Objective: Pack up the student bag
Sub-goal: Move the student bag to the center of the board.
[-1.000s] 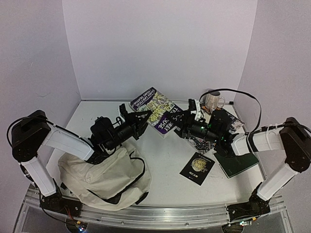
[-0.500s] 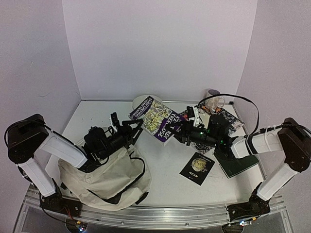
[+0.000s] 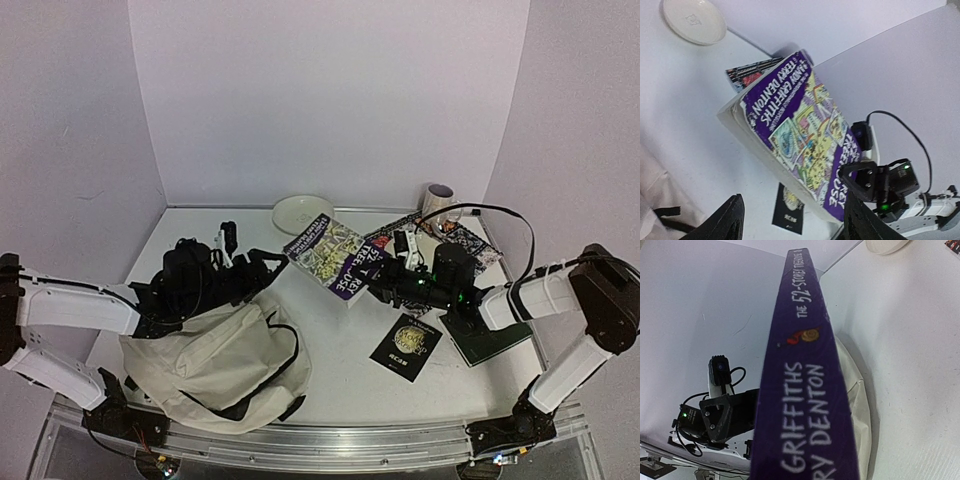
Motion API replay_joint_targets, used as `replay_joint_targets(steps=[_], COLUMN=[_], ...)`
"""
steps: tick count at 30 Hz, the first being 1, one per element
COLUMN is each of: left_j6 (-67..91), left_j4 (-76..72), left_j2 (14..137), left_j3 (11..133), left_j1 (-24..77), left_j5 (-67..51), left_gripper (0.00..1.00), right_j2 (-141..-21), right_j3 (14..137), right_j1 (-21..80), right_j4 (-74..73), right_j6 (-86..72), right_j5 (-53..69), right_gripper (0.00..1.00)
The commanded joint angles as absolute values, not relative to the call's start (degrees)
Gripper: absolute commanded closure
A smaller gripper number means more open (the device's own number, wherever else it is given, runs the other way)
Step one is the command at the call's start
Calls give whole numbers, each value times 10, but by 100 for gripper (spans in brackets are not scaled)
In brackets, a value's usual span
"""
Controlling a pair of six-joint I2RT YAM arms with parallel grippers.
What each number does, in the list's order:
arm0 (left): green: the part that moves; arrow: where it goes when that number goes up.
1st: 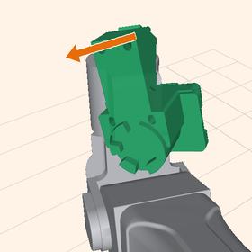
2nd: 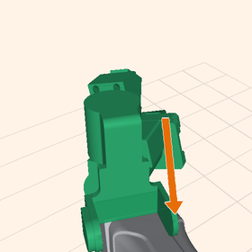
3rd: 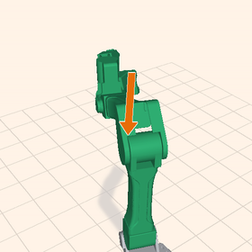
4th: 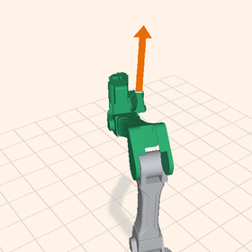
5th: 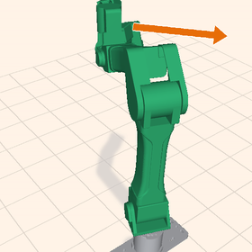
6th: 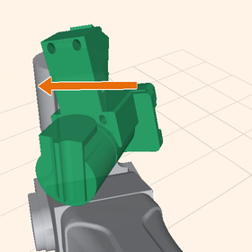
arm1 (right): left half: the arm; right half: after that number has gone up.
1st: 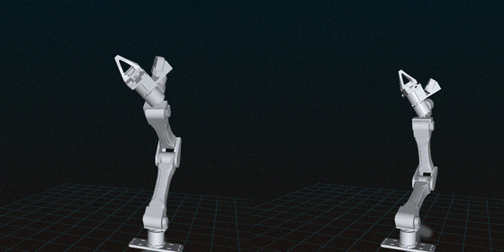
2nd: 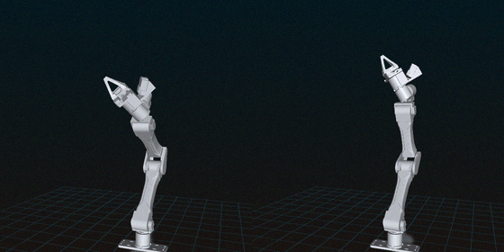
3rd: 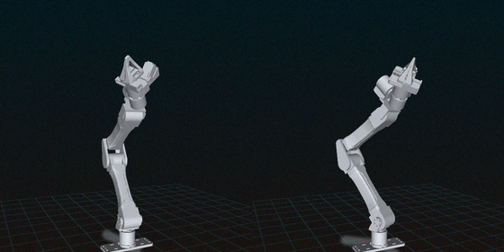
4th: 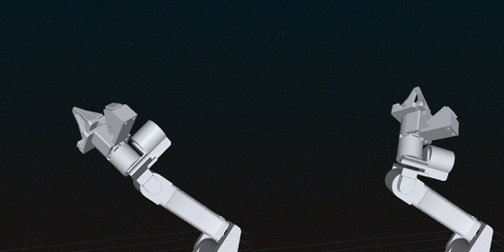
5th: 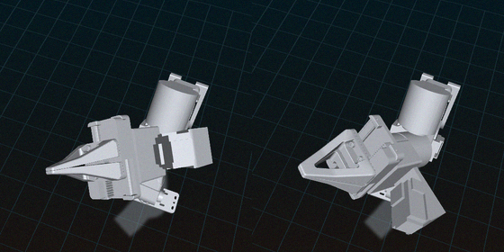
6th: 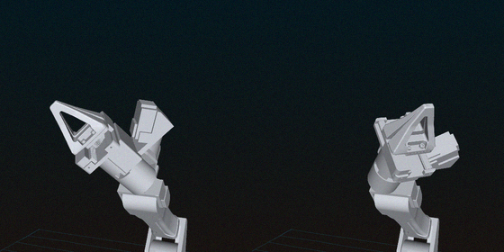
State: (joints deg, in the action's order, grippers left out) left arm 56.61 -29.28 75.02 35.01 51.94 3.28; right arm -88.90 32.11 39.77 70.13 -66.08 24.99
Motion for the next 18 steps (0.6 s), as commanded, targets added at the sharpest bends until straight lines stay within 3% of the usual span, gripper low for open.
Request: replay_joint_targets(steps=[1, 12, 18], left_j6=[481, 452, 466], left_j4=[-3, 383, 451], left_j2=[739, 775, 837], left_j3=[436, 564, 564], left_j1=[518, 524, 523], left_j5=[43, 189, 213], left_gripper=[31, 28, 27], right_j2=[-864, -867, -873], right_j3=[332, 324, 320], right_j1=[397, 396, 396], right_j4=[971, 951, 949], right_j6=[-659, -655, -655], right_j5=[266, 267, 270], right_gripper=[100, 100, 100])
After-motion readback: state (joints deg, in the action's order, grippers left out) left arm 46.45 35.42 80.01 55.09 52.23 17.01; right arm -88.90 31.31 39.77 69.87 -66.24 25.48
